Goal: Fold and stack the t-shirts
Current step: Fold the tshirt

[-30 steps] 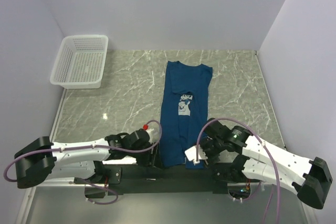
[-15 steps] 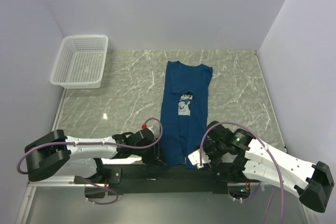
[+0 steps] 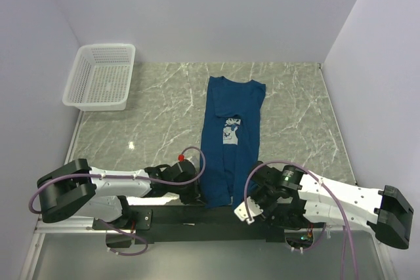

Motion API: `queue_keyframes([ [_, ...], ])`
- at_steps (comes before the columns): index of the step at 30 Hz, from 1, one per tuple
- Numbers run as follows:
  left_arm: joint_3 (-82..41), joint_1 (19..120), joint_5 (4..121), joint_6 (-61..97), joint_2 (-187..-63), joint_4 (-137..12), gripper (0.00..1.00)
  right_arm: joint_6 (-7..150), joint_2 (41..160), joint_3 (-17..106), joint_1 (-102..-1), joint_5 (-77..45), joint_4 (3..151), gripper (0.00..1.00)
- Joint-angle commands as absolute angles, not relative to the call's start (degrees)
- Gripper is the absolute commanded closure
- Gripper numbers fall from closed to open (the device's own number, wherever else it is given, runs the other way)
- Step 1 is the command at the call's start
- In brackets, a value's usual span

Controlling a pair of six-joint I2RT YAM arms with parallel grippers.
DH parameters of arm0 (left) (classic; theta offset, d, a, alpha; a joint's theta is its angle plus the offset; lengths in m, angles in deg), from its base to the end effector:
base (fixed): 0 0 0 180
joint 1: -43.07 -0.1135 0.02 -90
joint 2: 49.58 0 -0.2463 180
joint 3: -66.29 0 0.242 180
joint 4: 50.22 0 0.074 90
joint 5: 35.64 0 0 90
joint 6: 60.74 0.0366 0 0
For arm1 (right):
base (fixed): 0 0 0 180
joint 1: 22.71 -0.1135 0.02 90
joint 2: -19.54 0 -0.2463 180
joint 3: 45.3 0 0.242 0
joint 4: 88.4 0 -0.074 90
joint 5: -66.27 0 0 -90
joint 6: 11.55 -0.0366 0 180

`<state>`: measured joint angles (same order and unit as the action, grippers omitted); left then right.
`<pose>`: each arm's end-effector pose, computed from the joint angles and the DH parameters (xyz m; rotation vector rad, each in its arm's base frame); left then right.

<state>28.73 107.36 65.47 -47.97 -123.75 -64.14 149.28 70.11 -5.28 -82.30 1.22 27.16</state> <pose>0.0878 -0.1985 0.1213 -0.2261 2.8907 -1.0743 0.0521 0.1193 0.1559 -2.5618 1.0938 0.5771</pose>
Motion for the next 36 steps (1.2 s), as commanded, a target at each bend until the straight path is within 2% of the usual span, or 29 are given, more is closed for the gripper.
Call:
queue_keyframes([
  [1, 27.5, 107.6, 65.0, -47.8, -123.5, -61.2, 0.99, 150.3, 70.0, -5.5, -83.2, -0.9, 29.4, 0.45],
  [8, 27.9, 107.6, 67.1, -48.0, -122.6, -58.9, 1.00, 151.0, 73.2, -6.6, -85.1, -2.6, 32.1, 0.46],
  [11, 28.3, 107.5, 67.8, -48.0, -121.9, -58.9, 0.99, 150.6, 74.4, -6.2, -86.3, -2.3, 32.8, 0.49],
  [14, 29.1, 107.2, 68.6, -48.5, -121.0, -58.8, 0.99, 150.6, 75.2, -5.9, -87.1, -2.6, 32.7, 0.58],
  [17, 30.0, 106.6, 69.7, -48.8, -120.1, -58.4, 0.99, 150.3, 75.9, -5.5, -87.5, -2.8, 32.7, 0.71],
  [19, 30.1, 106.3, 70.4, -48.2, -119.0, -58.9, 1.00, 148.7, 75.4, -5.7, -87.6, -3.3, 33.5, 0.88],
  [20, 30.0, 106.3, 70.6, -48.2, -118.8, -58.9, 1.00, 148.1, 75.1, -5.7, -87.7, -3.4, 33.9, 0.88],
  [23, 29.7, 105.3, 72.2, -46.9, -117.6, -59.7, 1.00, 144.7, 71.9, -5.8, -87.1, -2.3, 34.8, 1.00],
  [26, 28.6, 104.0, 73.8, -44.7, -116.5, -61.6, 1.00, 143.0, 66.3, -4.2, -84.8, -0.7, 33.4, 1.00],
  [30, 26.1, 100.6, 76.2, -41.0, -115.4, -64.4, 1.00, 142.0, 62.5, 1.0, -74.9, 7.1, 28.3, 1.00],
  [36, 21.6, 93.5, 81.6, -36.0, -115.8, -67.0, 1.00, 131.9, 60.2, 4.2, -68.6, 6.7, 32.4, 1.00],
])
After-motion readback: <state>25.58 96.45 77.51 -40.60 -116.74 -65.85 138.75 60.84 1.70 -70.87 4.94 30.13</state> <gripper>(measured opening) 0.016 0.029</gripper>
